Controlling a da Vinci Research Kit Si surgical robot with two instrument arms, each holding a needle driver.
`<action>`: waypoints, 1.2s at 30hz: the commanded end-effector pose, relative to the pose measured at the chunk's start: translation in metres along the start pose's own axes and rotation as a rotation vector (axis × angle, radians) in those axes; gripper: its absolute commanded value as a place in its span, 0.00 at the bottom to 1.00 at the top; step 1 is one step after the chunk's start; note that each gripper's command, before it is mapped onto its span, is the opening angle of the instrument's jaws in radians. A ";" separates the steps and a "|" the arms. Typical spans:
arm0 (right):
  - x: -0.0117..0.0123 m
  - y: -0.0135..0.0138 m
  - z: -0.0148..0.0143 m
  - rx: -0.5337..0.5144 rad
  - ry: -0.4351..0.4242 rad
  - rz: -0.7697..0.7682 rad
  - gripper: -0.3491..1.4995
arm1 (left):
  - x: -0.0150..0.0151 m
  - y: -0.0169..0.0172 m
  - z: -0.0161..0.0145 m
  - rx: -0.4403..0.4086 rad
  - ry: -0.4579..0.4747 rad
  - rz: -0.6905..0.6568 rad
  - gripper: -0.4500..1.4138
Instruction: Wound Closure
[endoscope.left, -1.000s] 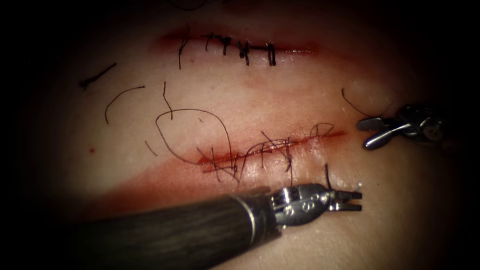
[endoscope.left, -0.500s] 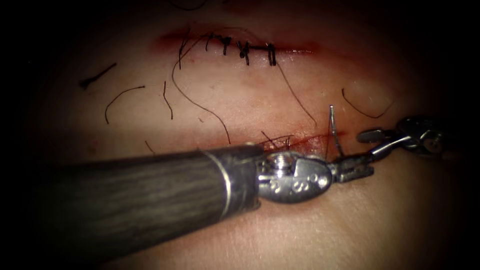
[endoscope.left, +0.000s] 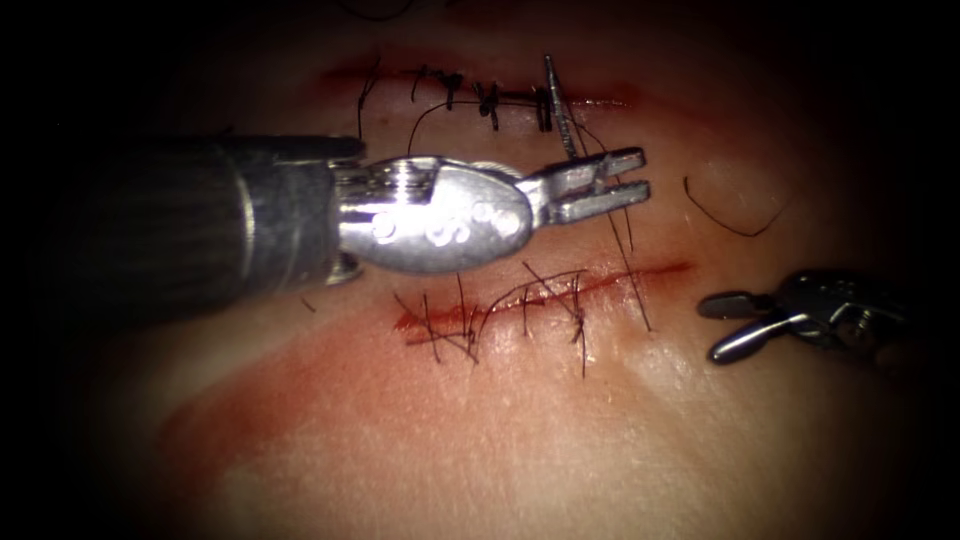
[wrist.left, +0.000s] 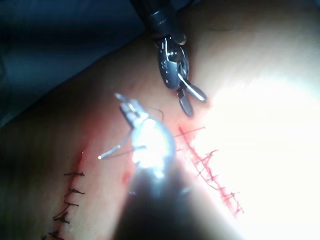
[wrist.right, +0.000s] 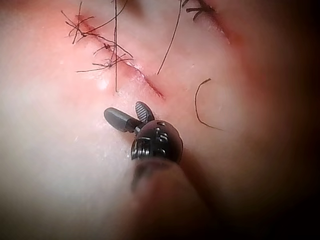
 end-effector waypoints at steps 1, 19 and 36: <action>0.0009 -0.0014 0.0018 -0.038 -0.006 -0.024 0.89 | -0.0019 0.0010 0.0005 0.000 -0.006 0.013 0.00; -0.0003 -0.0013 0.0066 -0.152 -0.072 -0.112 0.73 | -0.0041 0.0020 -0.0004 0.002 -0.031 0.027 0.00; -0.0022 -0.0049 0.0030 -0.109 -0.160 -0.141 0.00 | -0.0033 0.0047 -0.0009 -0.018 -0.023 0.044 0.00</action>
